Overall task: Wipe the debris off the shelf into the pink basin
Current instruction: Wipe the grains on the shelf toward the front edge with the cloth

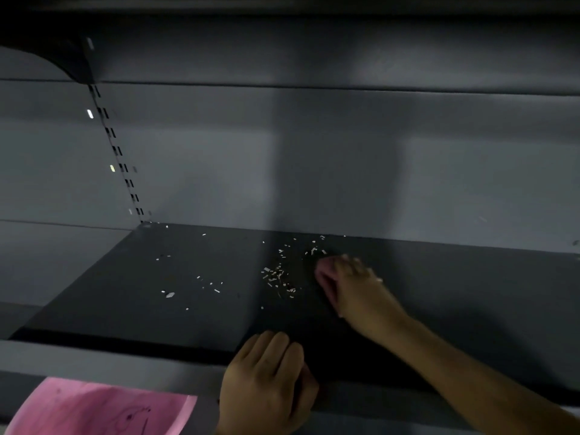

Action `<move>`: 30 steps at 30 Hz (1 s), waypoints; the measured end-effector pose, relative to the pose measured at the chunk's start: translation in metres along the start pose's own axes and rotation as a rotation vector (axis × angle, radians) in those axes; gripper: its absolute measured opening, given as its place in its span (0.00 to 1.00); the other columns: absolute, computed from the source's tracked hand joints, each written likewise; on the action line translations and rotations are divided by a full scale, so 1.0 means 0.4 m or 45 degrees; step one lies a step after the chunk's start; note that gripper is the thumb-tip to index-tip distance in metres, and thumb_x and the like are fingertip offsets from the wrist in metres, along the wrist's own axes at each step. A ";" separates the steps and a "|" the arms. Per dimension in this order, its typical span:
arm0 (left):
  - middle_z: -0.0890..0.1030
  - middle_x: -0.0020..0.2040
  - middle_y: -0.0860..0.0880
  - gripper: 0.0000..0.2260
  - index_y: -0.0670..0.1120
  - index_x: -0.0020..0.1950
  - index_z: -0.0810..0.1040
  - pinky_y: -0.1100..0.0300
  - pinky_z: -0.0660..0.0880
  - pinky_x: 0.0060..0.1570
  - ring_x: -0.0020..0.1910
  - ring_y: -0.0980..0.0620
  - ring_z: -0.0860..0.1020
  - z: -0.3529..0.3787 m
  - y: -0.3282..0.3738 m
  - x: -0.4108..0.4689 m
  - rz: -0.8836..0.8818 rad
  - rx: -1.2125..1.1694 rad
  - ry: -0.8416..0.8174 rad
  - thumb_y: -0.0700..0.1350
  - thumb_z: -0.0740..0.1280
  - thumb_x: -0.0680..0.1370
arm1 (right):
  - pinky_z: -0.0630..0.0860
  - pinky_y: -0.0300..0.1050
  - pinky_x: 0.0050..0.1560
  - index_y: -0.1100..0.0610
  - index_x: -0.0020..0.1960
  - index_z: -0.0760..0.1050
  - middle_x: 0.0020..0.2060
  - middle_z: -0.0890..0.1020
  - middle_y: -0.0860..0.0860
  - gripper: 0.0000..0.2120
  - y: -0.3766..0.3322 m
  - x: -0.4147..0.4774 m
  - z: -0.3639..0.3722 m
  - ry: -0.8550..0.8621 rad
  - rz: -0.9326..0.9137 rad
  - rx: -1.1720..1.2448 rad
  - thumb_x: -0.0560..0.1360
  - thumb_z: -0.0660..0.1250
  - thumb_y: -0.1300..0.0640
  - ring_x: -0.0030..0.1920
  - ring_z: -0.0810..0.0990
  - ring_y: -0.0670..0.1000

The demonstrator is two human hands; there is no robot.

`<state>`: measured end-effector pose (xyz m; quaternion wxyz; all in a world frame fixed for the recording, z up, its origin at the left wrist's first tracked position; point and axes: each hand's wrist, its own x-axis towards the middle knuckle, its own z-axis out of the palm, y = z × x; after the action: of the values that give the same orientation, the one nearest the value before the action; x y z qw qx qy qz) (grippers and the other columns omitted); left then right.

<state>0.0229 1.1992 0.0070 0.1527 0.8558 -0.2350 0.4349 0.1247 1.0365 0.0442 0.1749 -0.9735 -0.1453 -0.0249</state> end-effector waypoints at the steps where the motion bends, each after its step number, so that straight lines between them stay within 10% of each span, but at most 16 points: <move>1: 0.67 0.27 0.46 0.10 0.43 0.27 0.68 0.55 0.64 0.26 0.26 0.47 0.63 0.000 -0.001 -0.001 0.004 0.000 -0.012 0.40 0.61 0.69 | 0.64 0.49 0.66 0.62 0.66 0.64 0.65 0.71 0.59 0.24 -0.041 0.005 0.014 -0.033 -0.053 0.055 0.72 0.64 0.60 0.64 0.70 0.58; 8: 0.68 0.26 0.46 0.09 0.43 0.26 0.69 0.57 0.68 0.25 0.25 0.47 0.65 -0.010 0.004 0.008 -0.019 0.011 -0.029 0.41 0.63 0.66 | 0.77 0.52 0.55 0.53 0.59 0.76 0.55 0.80 0.56 0.14 0.033 0.069 -0.086 0.354 -0.032 0.264 0.75 0.60 0.59 0.50 0.79 0.57; 13: 0.68 0.24 0.46 0.08 0.44 0.24 0.70 0.60 0.70 0.24 0.23 0.47 0.68 -0.009 0.003 0.012 -0.001 0.043 -0.048 0.40 0.63 0.64 | 0.72 0.51 0.58 0.53 0.58 0.78 0.55 0.80 0.58 0.13 0.236 0.142 -0.089 0.227 0.329 -0.123 0.77 0.59 0.53 0.57 0.75 0.61; 19: 0.67 0.24 0.47 0.09 0.44 0.23 0.69 0.59 0.67 0.24 0.22 0.47 0.66 -0.003 0.002 0.015 0.006 0.082 -0.024 0.40 0.62 0.64 | 0.73 0.43 0.45 0.48 0.53 0.79 0.52 0.82 0.51 0.11 0.147 0.205 -0.016 0.316 0.217 -0.033 0.76 0.61 0.49 0.51 0.79 0.56; 25: 0.67 0.25 0.46 0.09 0.43 0.24 0.69 0.59 0.68 0.24 0.23 0.47 0.66 -0.012 0.004 0.012 0.006 0.045 -0.056 0.40 0.63 0.65 | 0.78 0.46 0.54 0.53 0.54 0.78 0.52 0.84 0.49 0.11 0.008 0.257 -0.009 0.040 -0.011 0.358 0.76 0.64 0.51 0.50 0.81 0.48; 30: 0.67 0.25 0.47 0.08 0.44 0.25 0.70 0.59 0.66 0.25 0.24 0.48 0.66 -0.011 0.003 0.011 -0.008 0.055 -0.052 0.41 0.64 0.65 | 0.73 0.44 0.42 0.57 0.54 0.77 0.44 0.83 0.58 0.10 0.088 0.264 -0.095 0.360 0.143 0.211 0.74 0.63 0.56 0.42 0.81 0.58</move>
<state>0.0216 1.1990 0.0131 0.1306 0.8684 -0.2259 0.4218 0.2362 1.0206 0.0786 0.2743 -0.9491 -0.0663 -0.1399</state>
